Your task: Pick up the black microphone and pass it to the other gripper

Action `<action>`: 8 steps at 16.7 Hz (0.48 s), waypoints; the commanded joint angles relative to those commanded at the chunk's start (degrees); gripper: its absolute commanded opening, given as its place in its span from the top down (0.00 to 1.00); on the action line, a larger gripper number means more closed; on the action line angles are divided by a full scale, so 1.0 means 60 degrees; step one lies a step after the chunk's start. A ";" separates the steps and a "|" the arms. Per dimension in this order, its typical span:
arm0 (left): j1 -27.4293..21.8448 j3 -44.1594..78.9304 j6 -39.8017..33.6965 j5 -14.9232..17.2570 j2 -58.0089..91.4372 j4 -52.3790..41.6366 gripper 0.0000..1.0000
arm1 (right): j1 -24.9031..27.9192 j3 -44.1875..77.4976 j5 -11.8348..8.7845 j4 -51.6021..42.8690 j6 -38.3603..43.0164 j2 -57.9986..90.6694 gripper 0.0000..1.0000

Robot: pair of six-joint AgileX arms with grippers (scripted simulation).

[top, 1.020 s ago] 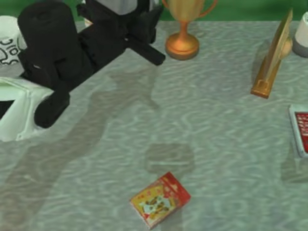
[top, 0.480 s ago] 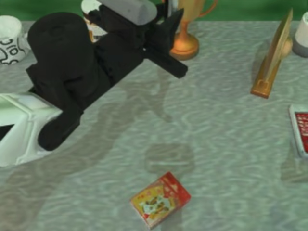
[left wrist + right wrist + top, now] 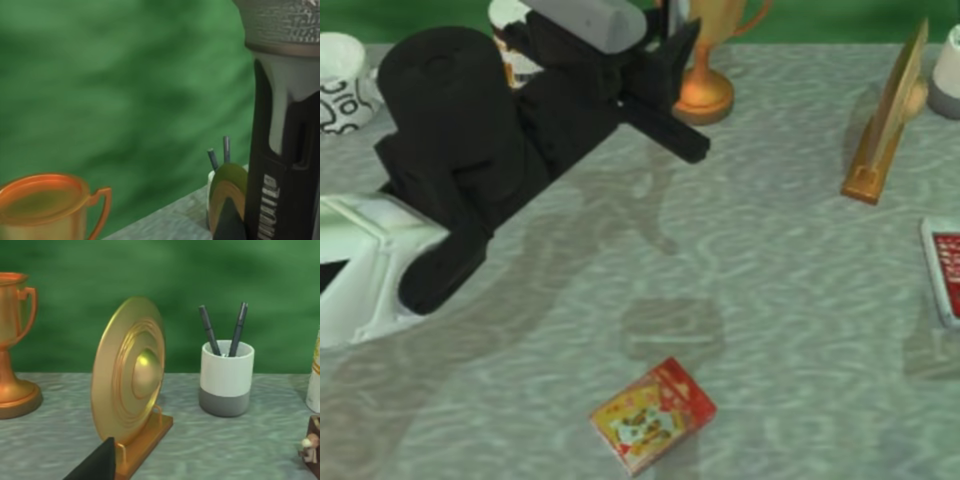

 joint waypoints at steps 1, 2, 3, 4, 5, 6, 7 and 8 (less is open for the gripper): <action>0.0000 0.0000 0.0000 0.0000 0.0000 0.0000 1.00 | 0.0057 0.0086 -0.0064 0.0033 -0.0009 0.0109 0.00; 0.0000 0.0000 0.0000 0.0000 0.0000 0.0000 1.00 | 0.0158 0.0243 -0.0177 0.0092 -0.0023 0.0316 0.00; 0.0000 0.0000 0.0000 0.0000 0.0000 0.0000 1.00 | 0.0296 0.0464 -0.0332 0.0177 -0.0042 0.0622 0.00; 0.0000 0.0000 0.0000 0.0000 0.0000 0.0000 1.00 | 0.0468 0.0752 -0.0526 0.0290 -0.0060 0.1035 0.00; 0.0000 0.0000 0.0000 0.0000 0.0000 0.0000 1.00 | 0.0669 0.1101 -0.0753 0.0433 -0.0077 0.1548 0.00; 0.0000 0.0000 0.0000 0.0000 0.0000 0.0000 1.00 | 0.0891 0.1501 -0.1004 0.0602 -0.0091 0.2143 0.00; 0.0000 0.0000 0.0000 0.0000 0.0000 0.0000 1.00 | 0.1128 0.1943 -0.1272 0.0796 -0.0100 0.2812 0.00; 0.0000 0.0000 0.0000 0.0000 0.0000 0.0000 1.00 | 0.1379 0.2423 -0.1556 0.1015 -0.0105 0.3537 0.00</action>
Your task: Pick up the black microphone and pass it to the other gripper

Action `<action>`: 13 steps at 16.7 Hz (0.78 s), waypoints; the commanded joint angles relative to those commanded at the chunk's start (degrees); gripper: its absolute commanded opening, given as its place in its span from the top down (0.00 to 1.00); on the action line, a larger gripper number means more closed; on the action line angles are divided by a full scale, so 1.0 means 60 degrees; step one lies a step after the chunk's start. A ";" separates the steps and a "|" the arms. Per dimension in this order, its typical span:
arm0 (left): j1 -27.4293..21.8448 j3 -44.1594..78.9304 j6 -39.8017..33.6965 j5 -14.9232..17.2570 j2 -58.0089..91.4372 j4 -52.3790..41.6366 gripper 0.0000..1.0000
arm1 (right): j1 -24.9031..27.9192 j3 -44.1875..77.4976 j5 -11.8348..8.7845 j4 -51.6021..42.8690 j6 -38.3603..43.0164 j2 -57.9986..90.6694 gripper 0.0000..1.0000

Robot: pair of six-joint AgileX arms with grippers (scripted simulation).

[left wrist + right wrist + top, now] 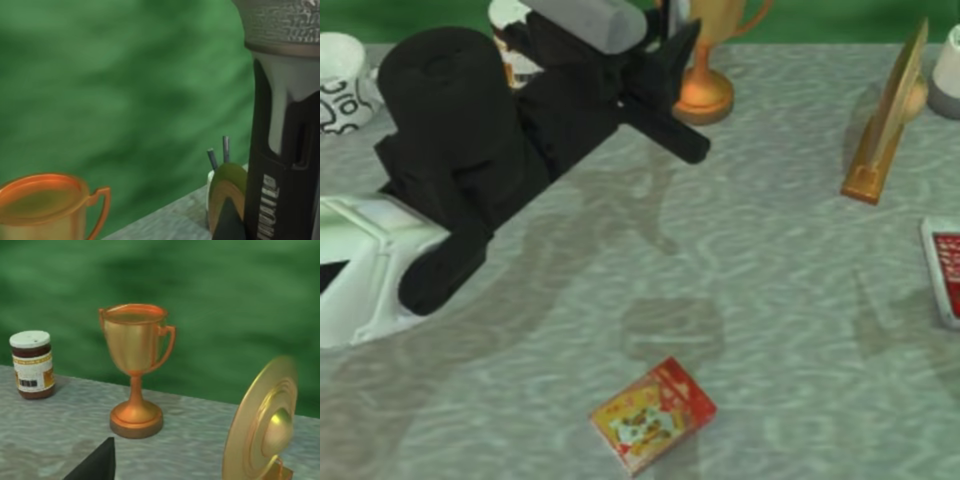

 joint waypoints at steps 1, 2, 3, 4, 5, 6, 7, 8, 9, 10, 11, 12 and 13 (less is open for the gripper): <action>0.0000 0.0000 0.0000 0.0000 0.0000 0.0000 1.00 | 0.0263 0.0515 -0.0296 0.0243 -0.0003 0.0768 0.00; 0.0000 0.0000 0.0000 0.0000 0.0000 0.0000 1.00 | 0.0527 0.1046 -0.0594 0.0500 -0.0005 0.1558 0.00; 0.0000 0.0000 0.0000 0.0000 0.0000 0.0000 1.00 | 0.0790 0.1584 -0.0892 0.0765 -0.0009 0.2356 0.00; 0.0000 0.0000 0.0000 0.0000 0.0000 0.0000 1.00 | 0.1054 0.2123 -0.1189 0.1033 -0.0015 0.3148 0.00; 0.0000 0.0000 0.0000 0.0000 0.0000 0.0000 1.00 | 0.1311 0.2649 -0.1479 0.1294 -0.0025 0.3920 0.00; 0.0000 0.0000 0.0000 0.0000 0.0000 0.0000 1.00 | 0.1558 0.3149 -0.1757 0.1541 -0.0039 0.4652 0.00; 0.0000 0.0000 0.0000 0.0000 0.0000 0.0000 1.00 | 0.1792 0.3619 -0.2021 0.1767 -0.0055 0.5335 0.00; 0.0000 0.0000 0.0000 0.0000 0.0000 0.0000 1.00 | 0.2012 0.4048 -0.2270 0.1969 -0.0071 0.5962 0.00; 0.0000 0.0000 0.0000 0.0000 0.0000 0.0000 1.00 | 0.2213 0.4422 -0.2496 0.2137 -0.0087 0.6517 0.00; 0.0000 0.0000 0.0000 0.0000 0.0000 0.0000 1.00 | 0.2390 0.4738 -0.2696 0.2271 -0.0100 0.6995 0.00; 0.0000 0.0000 0.0000 0.0000 0.0000 0.0000 1.00 | 0.2543 0.4998 -0.2868 0.2375 -0.0110 0.7406 0.00; 0.0000 0.0000 0.0000 0.0000 0.0000 0.0000 1.00 | 0.2666 0.5201 -0.3008 0.2450 -0.0117 0.7742 0.00; 0.0000 0.0000 0.0000 0.0000 0.0000 0.0000 1.00 | 0.2757 0.5344 -0.3110 0.2499 -0.0121 0.7993 0.00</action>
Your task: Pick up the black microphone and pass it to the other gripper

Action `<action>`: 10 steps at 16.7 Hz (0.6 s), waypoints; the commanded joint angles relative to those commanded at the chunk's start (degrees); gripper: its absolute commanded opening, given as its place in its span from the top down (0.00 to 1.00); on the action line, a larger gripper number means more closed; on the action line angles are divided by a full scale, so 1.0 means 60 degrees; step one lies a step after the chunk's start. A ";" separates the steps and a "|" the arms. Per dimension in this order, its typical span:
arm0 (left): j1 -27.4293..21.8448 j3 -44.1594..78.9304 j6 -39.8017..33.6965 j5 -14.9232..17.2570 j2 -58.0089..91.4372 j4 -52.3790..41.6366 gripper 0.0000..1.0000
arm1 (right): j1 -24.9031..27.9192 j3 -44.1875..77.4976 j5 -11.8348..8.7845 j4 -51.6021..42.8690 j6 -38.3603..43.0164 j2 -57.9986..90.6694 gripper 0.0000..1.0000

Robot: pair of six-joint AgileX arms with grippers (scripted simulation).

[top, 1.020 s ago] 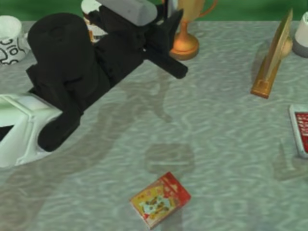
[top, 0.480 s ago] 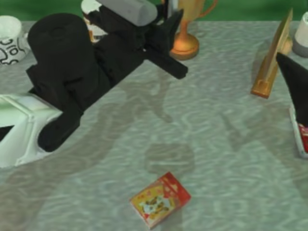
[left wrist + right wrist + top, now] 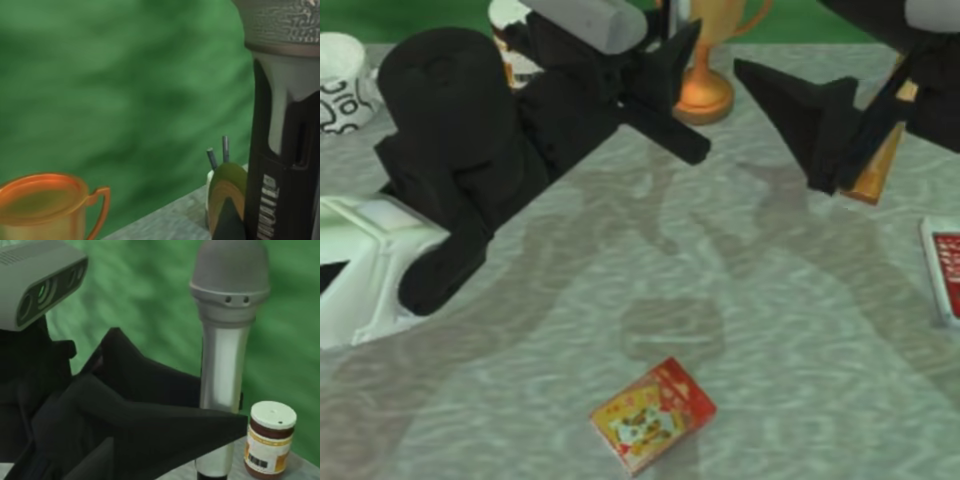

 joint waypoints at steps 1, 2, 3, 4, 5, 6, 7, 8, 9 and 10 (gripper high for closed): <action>0.0000 0.0000 0.0000 0.0000 0.0000 0.0000 1.00 | 0.0048 0.0074 -0.0055 0.0022 -0.0001 0.0142 0.00; 0.0000 0.0000 0.0000 0.0000 0.0000 0.0000 1.00 | 0.0064 0.0096 -0.0072 0.0027 -0.0001 0.0189 0.00; 0.0000 0.0000 0.0000 0.0000 0.0000 0.0000 1.00 | 0.0064 0.0096 -0.0072 0.0027 -0.0001 0.0189 0.00; 0.0000 0.0000 0.0000 0.0000 0.0000 0.0000 1.00 | 0.0064 0.0096 -0.0072 0.0027 -0.0001 0.0189 0.00; 0.0000 0.0000 0.0000 0.0000 0.0000 0.0000 1.00 | 0.0064 0.0096 -0.0072 0.0027 -0.0001 0.0189 0.00; 0.0000 0.0000 0.0000 0.0000 0.0000 0.0000 1.00 | 0.0016 0.0055 -0.0056 0.0013 0.0001 0.0155 0.00; 0.0000 0.0000 0.0000 0.0000 0.0000 0.0000 1.00 | 0.0037 0.0083 -0.0047 0.0022 0.0001 0.0185 0.00; 0.0000 0.0000 0.0000 0.0000 0.0000 0.0000 1.00 | 0.0107 0.0204 0.0001 0.0058 0.0004 0.0313 0.00; 0.0000 0.0000 0.0000 0.0000 0.0000 0.0000 1.00 | 0.0210 0.0416 0.0094 0.0115 0.0010 0.0544 0.00; 0.0000 0.0000 0.0000 0.0000 0.0000 0.0000 1.00 | 0.0339 0.0697 0.0218 0.0190 0.0017 0.0877 0.00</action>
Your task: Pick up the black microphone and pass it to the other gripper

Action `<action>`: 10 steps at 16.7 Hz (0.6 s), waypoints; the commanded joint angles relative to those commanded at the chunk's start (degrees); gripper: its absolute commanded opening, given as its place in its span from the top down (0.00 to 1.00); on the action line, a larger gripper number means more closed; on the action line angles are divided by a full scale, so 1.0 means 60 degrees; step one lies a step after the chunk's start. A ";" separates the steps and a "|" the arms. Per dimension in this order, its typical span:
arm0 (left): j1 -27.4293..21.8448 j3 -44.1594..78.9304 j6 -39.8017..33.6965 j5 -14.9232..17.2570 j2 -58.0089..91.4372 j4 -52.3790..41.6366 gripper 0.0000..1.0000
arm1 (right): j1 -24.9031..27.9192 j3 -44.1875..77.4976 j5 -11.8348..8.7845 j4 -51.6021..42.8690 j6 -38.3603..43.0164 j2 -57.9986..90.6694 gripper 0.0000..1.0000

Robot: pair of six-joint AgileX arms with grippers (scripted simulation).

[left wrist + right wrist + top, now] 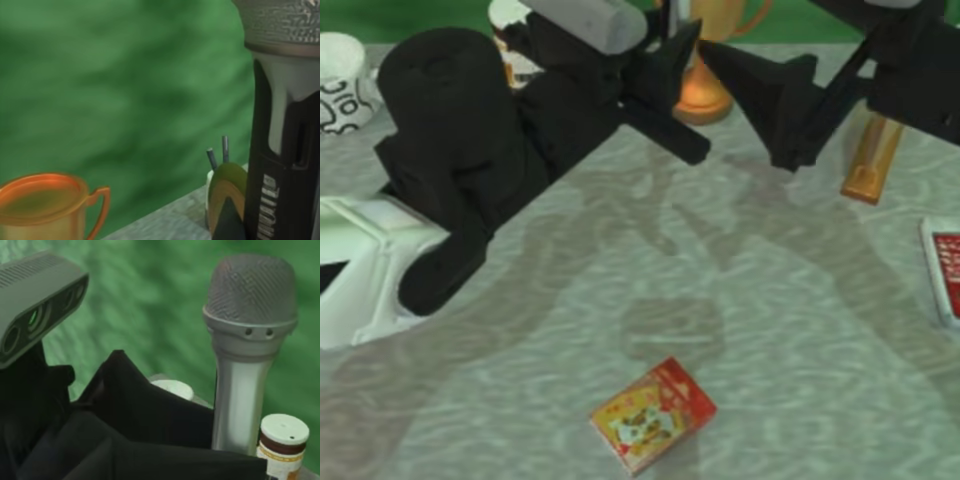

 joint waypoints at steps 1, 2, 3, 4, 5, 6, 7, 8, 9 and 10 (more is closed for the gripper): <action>0.0000 0.0000 0.0000 0.0000 0.0000 0.0000 1.00 | 0.0149 0.0329 0.0149 0.0089 0.0007 0.0428 0.00; 0.0000 0.0000 0.0000 0.0000 0.0000 0.0000 1.00 | 0.0306 0.0691 0.0320 0.0188 0.0012 0.0925 0.00; 0.0000 0.0000 0.0000 0.0000 0.0000 0.0000 1.00 | 0.0470 0.1053 0.0495 0.0287 0.0016 0.1439 0.00; 0.0000 0.0000 0.0000 0.0000 0.0000 0.0000 1.00 | 0.0635 0.1390 0.0664 0.0377 0.0021 0.1908 0.00; 0.0000 0.0000 0.0000 0.0000 0.0000 0.0000 1.00 | 0.0785 0.1688 0.0819 0.0452 0.0027 0.2283 0.00; 0.0000 0.0000 0.0000 0.0000 0.0000 0.0000 1.00 | 0.0908 0.1932 0.0947 0.0510 0.0033 0.2559 0.00; 0.0000 0.0000 0.0000 0.0000 0.0000 0.0000 1.00 | 0.0994 0.2095 0.1032 0.0549 0.0038 0.2731 0.00; 0.0000 0.0000 0.0000 0.0000 0.0000 0.0000 1.00 | 0.1032 0.2166 0.1071 0.0566 0.0040 0.2804 0.00; 0.0000 0.0000 0.0000 0.0000 0.0000 0.0000 1.00 | 0.1033 0.2168 0.1072 0.0567 0.0040 0.2806 0.00; 0.0000 0.0000 0.0000 0.0000 0.0000 0.0000 1.00 | 0.1033 0.2168 0.1072 0.0567 0.0040 0.2806 0.00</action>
